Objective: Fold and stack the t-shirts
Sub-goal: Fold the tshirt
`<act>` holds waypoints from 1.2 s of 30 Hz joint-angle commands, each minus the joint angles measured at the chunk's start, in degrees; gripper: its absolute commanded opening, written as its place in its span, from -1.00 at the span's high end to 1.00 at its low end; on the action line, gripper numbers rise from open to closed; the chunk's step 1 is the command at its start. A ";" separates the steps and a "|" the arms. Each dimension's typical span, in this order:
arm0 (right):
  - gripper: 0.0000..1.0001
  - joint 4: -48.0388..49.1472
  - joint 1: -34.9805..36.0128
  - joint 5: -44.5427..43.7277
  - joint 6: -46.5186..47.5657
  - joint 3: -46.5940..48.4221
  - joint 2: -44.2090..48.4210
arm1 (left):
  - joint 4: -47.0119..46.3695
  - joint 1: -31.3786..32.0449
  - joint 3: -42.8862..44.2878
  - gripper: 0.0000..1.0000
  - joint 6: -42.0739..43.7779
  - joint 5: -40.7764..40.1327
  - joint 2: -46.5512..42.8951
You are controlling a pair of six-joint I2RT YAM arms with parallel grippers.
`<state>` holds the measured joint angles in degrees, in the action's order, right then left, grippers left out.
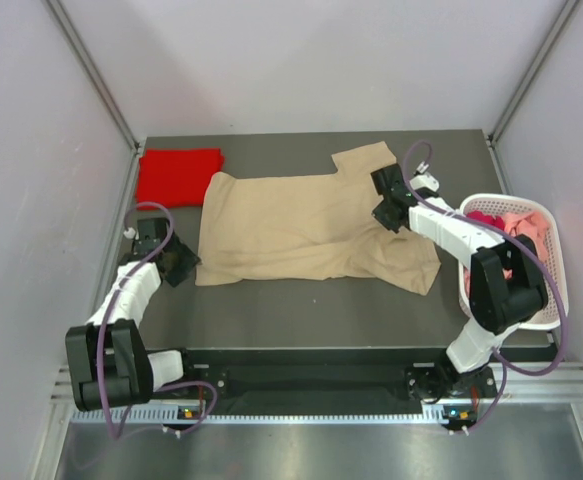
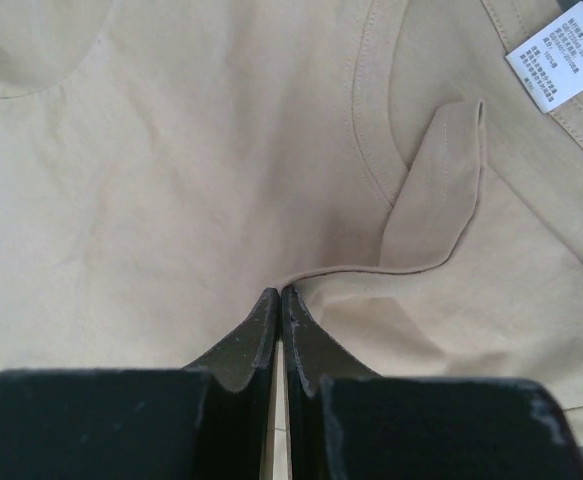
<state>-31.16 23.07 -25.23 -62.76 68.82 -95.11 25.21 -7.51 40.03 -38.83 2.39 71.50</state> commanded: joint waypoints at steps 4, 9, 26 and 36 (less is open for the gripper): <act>1.00 0.48 -0.66 0.10 2.12 2.37 -1.04 | -3.15 0.21 -5.66 -0.04 0.16 0.14 -6.64; 1.00 0.66 -0.66 0.54 2.29 2.46 -1.04 | -5.70 0.13 -9.18 -0.04 -2.39 2.44 -6.91; 1.00 -0.31 -0.57 1.42 5.02 2.55 -1.31 | -3.51 0.21 -5.67 1.00 -0.81 -6.52 1.00; 1.00 -2.77 -0.57 2.91 7.03 0.53 -1.04 | -0.17 0.13 -3.12 0.94 -0.37 -9.09 1.44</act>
<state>-32.64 23.07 -22.33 -57.49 69.06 -96.29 23.16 -7.27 34.17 -40.34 -5.06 72.29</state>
